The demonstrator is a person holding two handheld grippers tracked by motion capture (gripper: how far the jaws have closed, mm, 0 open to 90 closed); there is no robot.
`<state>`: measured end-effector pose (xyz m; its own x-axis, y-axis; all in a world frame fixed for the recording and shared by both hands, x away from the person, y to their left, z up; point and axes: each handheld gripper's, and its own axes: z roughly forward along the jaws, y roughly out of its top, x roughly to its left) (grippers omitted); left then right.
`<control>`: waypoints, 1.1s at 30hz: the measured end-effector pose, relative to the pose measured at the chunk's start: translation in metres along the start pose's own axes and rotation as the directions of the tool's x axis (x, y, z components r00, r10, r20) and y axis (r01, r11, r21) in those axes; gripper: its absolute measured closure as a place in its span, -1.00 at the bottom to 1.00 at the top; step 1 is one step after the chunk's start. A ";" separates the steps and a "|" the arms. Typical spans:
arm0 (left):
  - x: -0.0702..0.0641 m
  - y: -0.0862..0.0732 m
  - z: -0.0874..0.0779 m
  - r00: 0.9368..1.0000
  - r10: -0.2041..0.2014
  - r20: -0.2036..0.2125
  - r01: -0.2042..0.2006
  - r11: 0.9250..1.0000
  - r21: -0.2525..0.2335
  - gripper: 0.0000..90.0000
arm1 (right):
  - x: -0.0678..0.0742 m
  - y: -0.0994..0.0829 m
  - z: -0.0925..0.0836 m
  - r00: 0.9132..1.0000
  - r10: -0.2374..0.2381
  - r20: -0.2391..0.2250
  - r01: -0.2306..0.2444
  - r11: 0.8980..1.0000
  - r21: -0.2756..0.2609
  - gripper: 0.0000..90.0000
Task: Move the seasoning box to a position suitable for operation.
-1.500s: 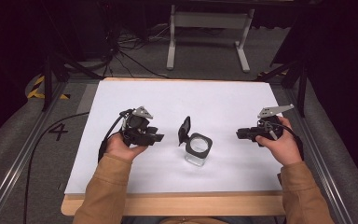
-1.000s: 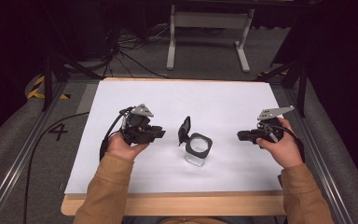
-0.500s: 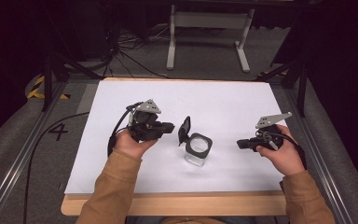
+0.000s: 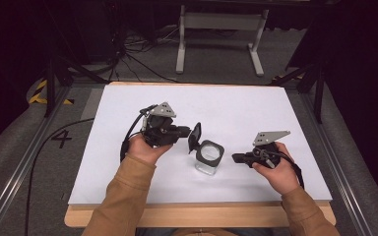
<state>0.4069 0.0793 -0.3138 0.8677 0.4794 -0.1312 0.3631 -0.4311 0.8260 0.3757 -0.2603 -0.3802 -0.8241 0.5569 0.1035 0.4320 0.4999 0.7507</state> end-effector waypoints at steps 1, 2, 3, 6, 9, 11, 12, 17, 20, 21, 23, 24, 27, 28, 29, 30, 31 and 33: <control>0.000 0.000 0.000 1.000 0.000 0.000 0.000 1.000 0.004 0.86 | 0.003 0.000 0.003 1.000 -0.009 -0.008 0.008 1.000 -0.017 1.00; 0.000 0.000 0.001 1.000 -0.006 0.003 0.006 1.000 0.001 0.86 | 0.004 0.001 0.004 1.000 -0.013 -0.010 0.012 1.000 -0.024 1.00; 0.000 0.000 0.002 1.000 -0.003 0.001 0.003 1.000 0.002 0.86 | 0.006 0.001 0.006 1.000 -0.023 -0.016 0.023 0.999 -0.039 1.00; 0.001 -0.001 0.004 1.000 -0.014 0.005 0.014 1.000 0.007 0.86 | 0.010 0.002 0.010 0.999 -0.033 -0.027 0.031 0.998 -0.056 1.00; 0.003 -0.002 0.005 1.000 -0.011 0.007 0.011 1.000 0.009 0.86 | 0.013 0.002 0.015 0.998 -0.043 -0.035 0.041 0.997 -0.058 1.00; 0.001 -0.002 0.006 1.000 -0.015 0.005 0.015 1.000 0.003 0.86 | 0.015 0.003 0.018 0.998 -0.049 -0.039 0.046 0.997 -0.057 1.00; 0.001 -0.002 0.005 1.000 -0.013 0.004 0.013 1.000 0.004 0.86 | 0.015 0.003 0.020 0.998 -0.051 -0.040 0.049 0.997 -0.052 1.00; 0.001 -0.001 0.006 1.000 -0.005 0.008 0.005 1.000 0.004 0.87 | 0.017 0.002 0.022 0.998 -0.054 -0.037 0.052 0.998 -0.044 1.00; -0.002 0.000 0.007 1.000 0.000 0.014 0.000 1.000 0.007 0.87 | 0.017 0.002 0.022 0.998 -0.052 -0.036 0.050 0.998 -0.043 1.00; -0.003 0.000 0.009 1.000 -0.001 0.018 0.001 1.000 0.003 0.87 | 0.017 0.002 0.023 0.998 -0.052 -0.036 0.050 0.998 -0.043 1.00; -0.005 0.001 0.012 0.999 0.012 0.030 -0.012 1.000 0.015 0.87 | 0.017 0.002 0.023 0.998 -0.052 -0.034 0.051 0.998 -0.039 1.00; -0.006 0.001 0.013 0.999 0.017 0.033 -0.017 1.000 0.019 0.87 | 0.017 0.002 0.023 0.998 -0.052 -0.034 0.051 0.998 -0.038 1.00; -0.011 0.001 0.021 0.998 0.030 0.049 -0.032 0.999 0.041 0.86 | 0.017 0.002 0.023 0.998 -0.055 -0.038 0.053 0.998 -0.037 1.00; -0.012 0.001 0.023 0.998 0.038 0.057 -0.041 0.998 0.055 0.86 | 0.017 0.002 0.023 0.998 -0.055 -0.038 0.053 0.998 -0.037 1.00; -0.014 0.001 0.026 0.998 0.038 0.056 -0.041 0.998 0.052 0.86 | 0.017 0.002 0.023 0.998 -0.054 -0.039 0.053 0.998 -0.037 1.00; -0.014 0.001 0.026 0.998 0.038 0.056 -0.041 0.998 0.052 0.86 | 0.017 0.002 0.023 0.998 -0.055 -0.039 0.053 0.998 -0.037 1.00; -0.016 0.002 0.029 0.997 0.048 0.067 -0.053 0.996 0.066 0.86 | 0.017 0.002 0.024 0.998 -0.055 -0.041 0.054 0.998 -0.036 1.00; -0.018 0.002 0.032 0.996 0.053 0.078 -0.059 0.995 0.077 0.86 | 0.017 0.002 0.024 0.998 -0.056 -0.043 0.054 0.998 -0.035 1.00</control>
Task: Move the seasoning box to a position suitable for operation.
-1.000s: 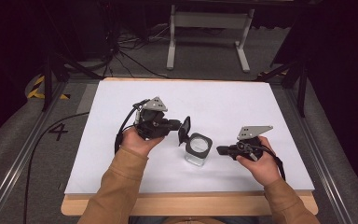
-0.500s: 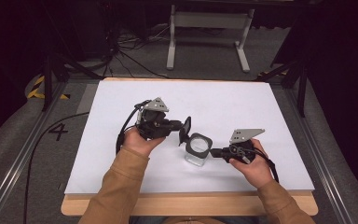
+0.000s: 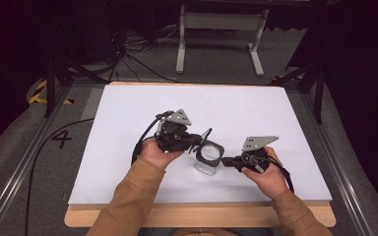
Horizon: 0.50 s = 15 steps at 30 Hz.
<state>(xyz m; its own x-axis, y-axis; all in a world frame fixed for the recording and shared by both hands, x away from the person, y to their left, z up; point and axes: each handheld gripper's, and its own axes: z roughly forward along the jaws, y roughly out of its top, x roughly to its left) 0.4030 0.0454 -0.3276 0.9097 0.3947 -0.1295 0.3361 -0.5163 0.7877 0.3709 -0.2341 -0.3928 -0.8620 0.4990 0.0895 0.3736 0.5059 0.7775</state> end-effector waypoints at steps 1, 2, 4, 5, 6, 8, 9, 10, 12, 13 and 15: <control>-0.001 0.000 0.002 1.000 0.001 0.004 -0.001 1.000 0.001 0.86 | 0.000 0.000 0.000 1.000 0.001 -0.001 -0.001 1.000 0.001 1.00; -0.002 0.000 0.004 1.000 0.005 0.009 -0.005 1.000 0.009 0.86 | 0.000 0.000 0.000 1.000 0.000 -0.001 0.000 1.000 0.001 1.00; -0.003 0.000 0.007 1.000 0.012 0.019 -0.012 1.000 0.022 0.84 | 0.000 -0.001 0.001 1.000 0.007 -0.008 -0.007 1.000 0.008 1.00; -0.004 0.000 0.010 1.000 0.014 0.023 -0.015 1.000 0.028 0.83 | 0.001 -0.001 0.000 1.000 0.013 -0.010 -0.012 1.000 0.013 1.00; -0.005 0.000 0.012 1.000 0.014 0.025 -0.015 0.999 0.028 0.83 | 0.000 -0.001 0.000 1.000 0.023 -0.018 -0.022 1.000 0.020 1.00; -0.007 0.000 0.016 0.999 0.017 0.035 -0.019 0.999 0.042 0.83 | -0.001 -0.002 -0.001 0.999 0.032 -0.019 -0.031 0.999 0.028 1.00; -0.007 0.000 0.019 0.999 0.021 0.039 -0.024 0.998 0.055 0.83 | -0.001 -0.002 -0.002 0.999 0.041 -0.016 -0.041 0.999 0.036 1.00; -0.008 0.000 0.021 0.999 0.024 0.040 -0.026 0.998 0.056 0.83 | -0.003 -0.003 -0.003 0.999 0.049 -0.009 -0.048 0.998 0.041 1.00; -0.008 0.000 0.025 0.999 0.024 0.047 -0.028 0.997 0.079 0.83 | -0.005 -0.004 -0.005 0.999 0.053 0.003 -0.053 0.998 0.042 1.00; -0.008 -0.001 0.029 0.998 0.024 0.053 -0.029 0.996 0.085 0.83 | -0.006 -0.004 -0.006 0.998 0.056 0.008 -0.056 0.998 0.041 1.00; -0.009 -0.001 0.030 0.998 0.022 0.056 -0.027 0.996 0.090 0.82 | -0.008 -0.005 -0.007 0.998 0.059 0.009 -0.059 0.998 0.037 1.00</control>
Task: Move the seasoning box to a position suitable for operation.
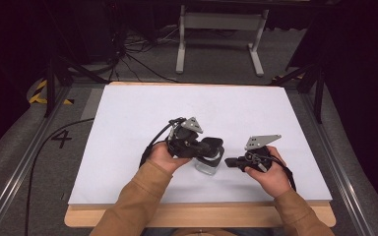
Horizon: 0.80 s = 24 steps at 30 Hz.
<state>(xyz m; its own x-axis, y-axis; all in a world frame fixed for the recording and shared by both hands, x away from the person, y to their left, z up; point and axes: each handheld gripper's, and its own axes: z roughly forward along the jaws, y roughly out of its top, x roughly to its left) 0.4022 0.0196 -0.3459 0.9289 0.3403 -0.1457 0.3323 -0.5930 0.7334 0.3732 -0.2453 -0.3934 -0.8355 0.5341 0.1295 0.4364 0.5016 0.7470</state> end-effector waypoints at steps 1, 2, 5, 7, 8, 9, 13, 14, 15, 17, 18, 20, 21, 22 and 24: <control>0.000 0.000 0.006 1.000 0.000 0.005 0.000 1.000 0.017 0.82 | -0.001 -0.001 -0.002 1.000 0.007 0.006 -0.007 1.000 -0.003 1.00; 0.000 0.000 0.008 1.000 0.000 0.005 0.000 1.000 0.024 0.82 | -0.002 -0.001 -0.002 1.000 0.011 0.006 -0.011 1.000 -0.004 1.00; 0.001 -0.001 0.015 1.000 -0.010 0.013 0.009 0.999 0.054 0.82 | -0.003 -0.001 -0.004 1.000 0.018 0.009 -0.018 1.000 -0.010 1.00; 0.001 -0.002 0.015 1.000 -0.017 0.015 0.017 0.999 0.045 0.82 | -0.004 -0.001 -0.005 1.000 0.018 0.011 -0.018 1.000 -0.016 1.00; 0.001 -0.002 0.014 1.000 -0.018 0.011 0.018 0.999 0.045 0.82 | -0.004 -0.001 -0.006 1.000 0.021 0.010 -0.020 1.000 -0.019 1.00; 0.001 -0.002 0.013 1.000 -0.016 0.005 0.016 0.999 0.044 0.81 | -0.004 -0.001 -0.006 1.000 0.020 0.010 -0.020 1.000 -0.021 1.00; 0.003 -0.002 0.004 1.000 -0.022 -0.005 0.022 1.000 0.013 0.80 | -0.004 -0.001 -0.007 1.000 0.019 0.014 -0.019 0.999 -0.029 1.00; 0.004 -0.002 0.000 0.999 -0.030 -0.014 0.030 1.000 -0.008 0.81 | -0.004 -0.001 -0.007 1.000 0.020 0.016 -0.019 0.999 -0.031 1.00; 0.005 -0.002 -0.004 0.999 -0.025 -0.021 0.025 1.000 -0.009 0.81 | -0.004 -0.001 -0.007 1.000 0.020 0.018 -0.019 0.999 -0.035 1.00; 0.008 -0.003 -0.012 0.999 -0.035 -0.035 0.034 0.999 -0.028 0.82 | -0.005 -0.001 -0.008 0.999 0.024 0.023 -0.023 0.999 -0.043 1.00; 0.010 -0.004 -0.016 0.998 -0.047 -0.039 0.045 0.998 -0.049 0.82 | -0.005 -0.001 -0.009 0.999 0.025 0.024 -0.024 0.999 -0.045 1.00; 0.013 -0.006 -0.023 0.997 -0.062 -0.040 0.059 0.996 -0.065 0.82 | -0.006 -0.002 -0.010 0.999 0.026 0.026 -0.025 0.998 -0.051 1.00; 0.015 -0.007 -0.026 0.997 -0.067 -0.044 0.064 0.995 -0.079 0.82 | -0.006 -0.002 -0.010 0.999 0.026 0.028 -0.025 0.998 -0.052 1.00; 0.016 -0.008 -0.029 0.996 -0.075 -0.048 0.071 0.994 -0.085 0.82 | -0.006 -0.002 -0.011 0.999 0.028 0.028 -0.026 0.998 -0.053 1.00; 0.018 -0.009 -0.033 0.995 -0.084 -0.051 0.078 0.992 -0.100 0.84 | -0.006 -0.002 -0.012 0.999 0.027 0.030 -0.025 0.998 -0.056 1.00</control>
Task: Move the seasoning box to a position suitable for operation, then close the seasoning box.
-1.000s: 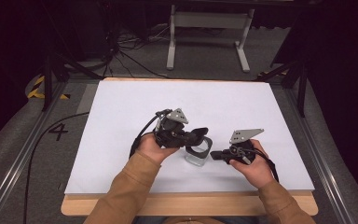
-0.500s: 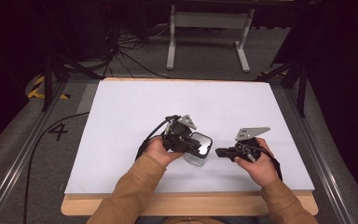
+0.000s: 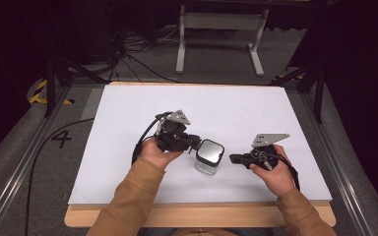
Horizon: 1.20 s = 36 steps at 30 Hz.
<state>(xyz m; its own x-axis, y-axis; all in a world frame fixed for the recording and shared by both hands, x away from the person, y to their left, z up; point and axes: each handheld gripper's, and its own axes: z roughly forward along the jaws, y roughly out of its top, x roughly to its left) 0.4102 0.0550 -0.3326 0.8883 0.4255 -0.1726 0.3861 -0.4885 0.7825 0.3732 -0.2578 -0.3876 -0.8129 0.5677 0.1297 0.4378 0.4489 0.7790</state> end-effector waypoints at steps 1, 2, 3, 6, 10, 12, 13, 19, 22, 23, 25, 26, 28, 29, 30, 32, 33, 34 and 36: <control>0.001 0.000 -0.002 1.000 -0.005 -0.001 0.005 1.000 0.001 0.84 | 0.000 0.000 -0.001 1.000 0.002 0.001 -0.002 1.000 -0.003 1.00; 0.002 0.000 -0.004 1.000 -0.001 -0.006 0.001 1.000 -0.001 0.85 | -0.001 0.000 -0.001 1.000 0.004 0.003 -0.004 1.000 -0.006 1.00; 0.002 0.000 -0.004 1.000 -0.001 -0.006 0.001 1.000 -0.001 0.85 | -0.002 0.000 -0.002 1.000 0.007 0.006 -0.006 1.000 -0.007 1.00; 0.006 -0.003 -0.009 1.000 -0.013 -0.006 0.014 1.000 0.023 0.85 | -0.006 -0.001 -0.004 1.000 0.015 0.014 -0.015 1.000 -0.013 1.00; 0.008 -0.006 -0.012 1.000 -0.018 0.000 0.018 0.999 0.039 0.87 | -0.008 0.001 -0.005 1.000 0.016 0.012 -0.016 0.999 -0.032 1.00; 0.007 -0.008 -0.015 1.000 -0.017 -0.006 0.017 0.999 0.051 0.89 | -0.010 0.002 -0.004 1.000 0.019 0.007 -0.019 0.999 -0.039 1.00; 0.007 -0.008 -0.015 1.000 -0.017 -0.006 0.017 0.999 0.051 0.89 | -0.010 0.002 -0.004 1.000 0.019 0.007 -0.019 0.999 -0.039 1.00; 0.005 -0.016 -0.018 0.999 -0.033 -0.020 0.034 0.998 0.061 0.91 | -0.017 0.008 0.001 1.000 0.003 0.013 -0.002 0.999 -0.054 1.00; 0.006 -0.022 -0.017 0.999 -0.042 -0.019 0.043 0.996 0.084 0.93 | -0.020 0.011 0.004 1.000 0.006 0.009 -0.006 0.999 -0.053 1.00; 0.006 -0.023 -0.015 0.999 -0.047 -0.020 0.049 0.995 0.089 0.94 | -0.021 0.012 0.005 1.000 0.005 0.006 -0.005 0.999 -0.053 1.00; 0.006 -0.027 -0.012 0.999 -0.043 -0.019 0.044 0.993 0.107 0.96 | -0.022 0.013 0.007 1.000 0.005 0.005 -0.005 0.999 -0.053 1.00; 0.007 -0.028 -0.009 0.999 -0.042 -0.014 0.044 0.993 0.108 0.97 | -0.023 0.013 0.008 1.000 0.004 0.005 -0.003 0.999 -0.053 1.00; 0.008 -0.031 -0.003 0.999 -0.045 -0.003 0.045 0.990 0.131 0.98 | -0.024 0.014 0.009 1.000 0.006 0.005 -0.006 0.998 -0.055 1.00; 0.009 -0.031 -0.001 0.999 -0.041 0.004 0.040 0.990 0.139 0.98 | -0.024 0.014 0.009 1.000 0.008 0.005 -0.008 0.998 -0.055 1.00; 0.010 -0.033 0.003 0.999 -0.042 0.015 0.039 0.987 0.158 0.98 | -0.024 0.014 0.008 1.000 0.008 0.006 -0.007 0.998 -0.055 1.00; 0.012 -0.035 0.011 0.998 -0.045 0.034 0.038 0.983 0.180 0.99 | -0.025 0.014 0.007 1.000 0.008 0.010 -0.007 0.998 -0.058 1.00; 0.012 -0.036 0.013 0.998 -0.049 0.037 0.041 0.981 0.192 0.99 | -0.026 0.013 0.006 1.000 0.007 0.013 -0.006 0.998 -0.062 1.00; 0.014 -0.037 0.018 0.998 -0.048 0.039 0.039 0.978 0.207 0.99 | -0.026 0.013 0.005 1.000 0.009 0.013 -0.008 0.998 -0.064 1.00; 0.015 -0.038 0.025 0.998 -0.051 0.044 0.039 0.973 0.227 0.99 | -0.027 0.013 0.004 1.000 0.012 0.017 -0.011 0.998 -0.066 1.00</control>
<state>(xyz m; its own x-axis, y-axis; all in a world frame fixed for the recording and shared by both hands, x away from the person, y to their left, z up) 0.4150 0.0612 -0.3800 0.8777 0.4158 -0.2383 0.4673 -0.6318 0.6185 0.4022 -0.2645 -0.3834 -0.8008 0.5850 0.1288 0.4206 0.3962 0.8161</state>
